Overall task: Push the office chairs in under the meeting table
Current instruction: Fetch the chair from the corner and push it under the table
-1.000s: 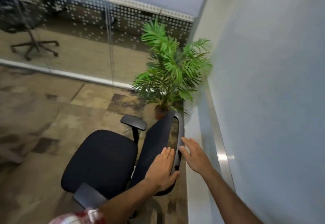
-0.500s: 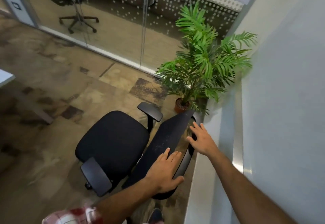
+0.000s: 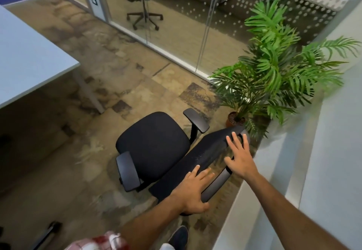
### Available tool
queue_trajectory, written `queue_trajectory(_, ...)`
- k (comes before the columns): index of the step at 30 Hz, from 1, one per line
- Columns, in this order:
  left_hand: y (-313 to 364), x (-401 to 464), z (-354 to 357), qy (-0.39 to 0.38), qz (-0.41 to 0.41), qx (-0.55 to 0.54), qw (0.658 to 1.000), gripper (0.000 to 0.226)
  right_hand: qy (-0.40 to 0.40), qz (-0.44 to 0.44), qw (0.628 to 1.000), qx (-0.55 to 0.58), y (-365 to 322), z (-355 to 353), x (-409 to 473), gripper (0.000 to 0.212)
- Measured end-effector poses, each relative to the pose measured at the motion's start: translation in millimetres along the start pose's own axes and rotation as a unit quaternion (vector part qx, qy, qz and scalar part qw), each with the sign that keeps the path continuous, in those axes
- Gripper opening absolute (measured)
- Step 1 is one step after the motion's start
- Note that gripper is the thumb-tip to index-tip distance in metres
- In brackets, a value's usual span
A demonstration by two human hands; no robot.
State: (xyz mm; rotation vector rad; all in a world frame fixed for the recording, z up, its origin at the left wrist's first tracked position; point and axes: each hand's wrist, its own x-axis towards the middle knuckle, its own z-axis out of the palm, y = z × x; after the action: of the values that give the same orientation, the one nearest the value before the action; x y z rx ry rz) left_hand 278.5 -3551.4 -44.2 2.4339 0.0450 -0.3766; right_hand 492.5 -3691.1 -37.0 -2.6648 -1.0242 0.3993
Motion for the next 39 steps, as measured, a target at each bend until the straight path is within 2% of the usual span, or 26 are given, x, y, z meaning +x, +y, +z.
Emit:
queue_trajectory(7,-28,-44,14,-0.020,0.021,-0.011,1.000,0.103,0.037,-0.001,0.999,-0.007,-27,32,-43,0.079)
queue_trajectory(14,-45,-101,-8,-0.062,0.010,-0.023,0.998,0.109,-0.017,0.068,0.997,-0.013,-74,55,-83,0.068)
queue_trajectory(21,-64,-172,-16,-0.084,-0.004,-0.010,0.996,0.105,-0.018,0.090,0.995,-0.034,-132,81,-126,0.067)
queue_trajectory(24,-74,-198,-11,-0.081,0.007,0.004,0.997,0.104,-0.002,0.076,0.996,-0.034,-153,92,-142,0.063)
queue_trajectory(26,-78,-212,-9,-0.086,0.029,0.027,0.995,0.101,0.007,0.068,0.997,-0.040,-162,97,-150,0.069)
queue_trajectory(30,-95,-247,-9,-0.067,0.041,0.045,0.996,0.097,-0.026,0.071,0.996,-0.046,-199,111,-155,0.067)
queue_trajectory(35,-116,-282,-21,-0.030,0.041,0.048,0.998,0.096,-0.020,0.058,0.998,-0.030,-239,126,-149,0.064)
queue_trajectory(39,-143,-322,-33,0.061,-0.003,0.077,0.995,0.085,-0.052,0.043,0.997,-0.038,-284,138,-129,0.063)
